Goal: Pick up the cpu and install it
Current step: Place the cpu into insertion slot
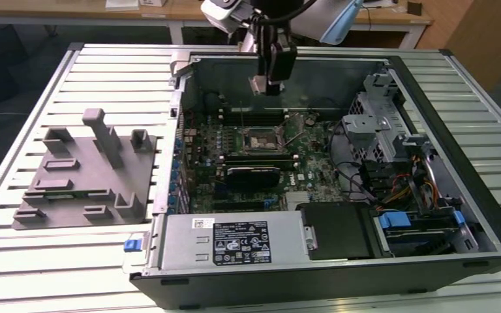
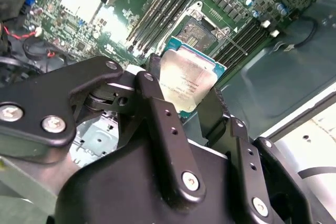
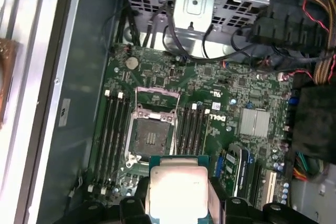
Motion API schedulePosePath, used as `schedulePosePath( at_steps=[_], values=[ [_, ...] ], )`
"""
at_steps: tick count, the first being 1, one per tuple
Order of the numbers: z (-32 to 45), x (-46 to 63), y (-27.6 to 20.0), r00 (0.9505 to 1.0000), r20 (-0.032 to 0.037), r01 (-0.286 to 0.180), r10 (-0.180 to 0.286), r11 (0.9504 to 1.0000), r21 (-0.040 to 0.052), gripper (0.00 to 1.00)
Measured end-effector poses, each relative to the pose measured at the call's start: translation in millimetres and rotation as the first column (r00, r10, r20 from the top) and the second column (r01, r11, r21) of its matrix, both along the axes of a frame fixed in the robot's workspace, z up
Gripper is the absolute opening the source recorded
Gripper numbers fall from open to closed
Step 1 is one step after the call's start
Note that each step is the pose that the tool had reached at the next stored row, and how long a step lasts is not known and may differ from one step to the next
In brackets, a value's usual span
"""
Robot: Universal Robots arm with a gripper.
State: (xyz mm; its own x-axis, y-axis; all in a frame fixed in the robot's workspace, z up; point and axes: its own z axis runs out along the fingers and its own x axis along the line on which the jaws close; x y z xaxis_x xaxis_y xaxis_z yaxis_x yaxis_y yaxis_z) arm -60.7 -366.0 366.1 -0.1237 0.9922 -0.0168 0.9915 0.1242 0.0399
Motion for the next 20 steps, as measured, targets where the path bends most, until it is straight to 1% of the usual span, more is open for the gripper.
schedulePosePath(
  at_steps=[3,7,10,16,20],
  values=[
    [-2.5,0.0,1.2,0.9998,0.0000,0.020,-0.020,0.9998,0.0000,0.53],
    [-9.4,0.1,5.1,0.9994,0.0001,0.033,-0.033,0.9994,0.0001,0.53],
    [-14.6,0.1,7.2,0.9990,0.0002,0.045,-0.045,0.9990,0.0004,0.53],
    [-24.8,1.0,8.4,0.9977,0.0001,0.068,-0.068,0.9977,0.0002,0.53],
    [-28.6,1.2,8.6,0.9972,0.0001,0.075,-0.075,0.9972,0.0009,0.53]
  ],
)
